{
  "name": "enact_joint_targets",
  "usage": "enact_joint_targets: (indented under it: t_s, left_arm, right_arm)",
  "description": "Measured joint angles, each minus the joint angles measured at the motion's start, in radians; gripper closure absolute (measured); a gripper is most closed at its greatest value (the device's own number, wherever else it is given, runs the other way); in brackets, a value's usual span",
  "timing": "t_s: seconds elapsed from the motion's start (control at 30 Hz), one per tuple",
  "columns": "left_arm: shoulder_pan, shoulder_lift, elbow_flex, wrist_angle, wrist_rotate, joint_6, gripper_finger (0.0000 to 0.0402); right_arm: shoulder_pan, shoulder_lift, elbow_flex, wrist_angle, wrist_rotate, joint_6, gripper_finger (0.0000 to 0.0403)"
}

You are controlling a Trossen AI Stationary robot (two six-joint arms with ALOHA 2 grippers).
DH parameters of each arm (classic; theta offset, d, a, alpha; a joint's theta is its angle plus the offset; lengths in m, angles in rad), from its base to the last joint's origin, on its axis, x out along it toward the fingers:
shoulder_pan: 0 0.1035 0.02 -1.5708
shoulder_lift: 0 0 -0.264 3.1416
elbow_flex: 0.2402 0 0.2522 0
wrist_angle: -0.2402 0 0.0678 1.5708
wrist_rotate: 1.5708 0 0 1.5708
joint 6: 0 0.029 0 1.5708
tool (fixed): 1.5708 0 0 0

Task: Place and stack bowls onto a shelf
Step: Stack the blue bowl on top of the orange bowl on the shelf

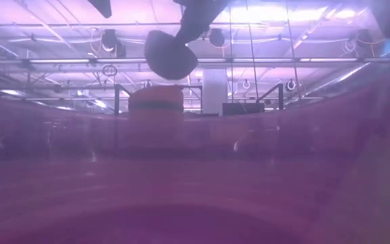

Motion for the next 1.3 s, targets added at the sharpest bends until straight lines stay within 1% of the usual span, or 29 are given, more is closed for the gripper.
enact_joint_targets:
  t_s: [0.07, 0.2, 0.8, 1.13, 1.3]
  left_arm:
    - [0.000, 0.000, 0.000, 0.000, 0.000, -0.007, 0.0346]
    - [0.000, 0.000, 0.000, -0.002, 0.001, -0.022, 0.0346]
    - [0.000, 0.000, 0.000, -0.016, 0.002, -0.017, 0.0346]
    - [0.000, 0.000, 0.000, -0.017, 0.003, -0.014, 0.0346]
    - [0.000, 0.000, 0.000, -0.017, 0.003, -0.014, 0.0346]
  right_arm:
    - [0.000, 0.015, 0.000, -0.010, -0.027, -0.013, 0.0403]
    - [0.004, 0.042, 0.000, -0.011, -0.032, -0.027, 0.0403]
    - [0.004, 0.106, -0.011, -0.037, -0.024, -0.131, 0.0402]
    - [0.004, 0.116, -0.011, 0.006, -0.019, -0.147, 0.0367]
    - [0.003, 0.116, -0.011, 0.043, -0.005, -0.147, 0.0343]
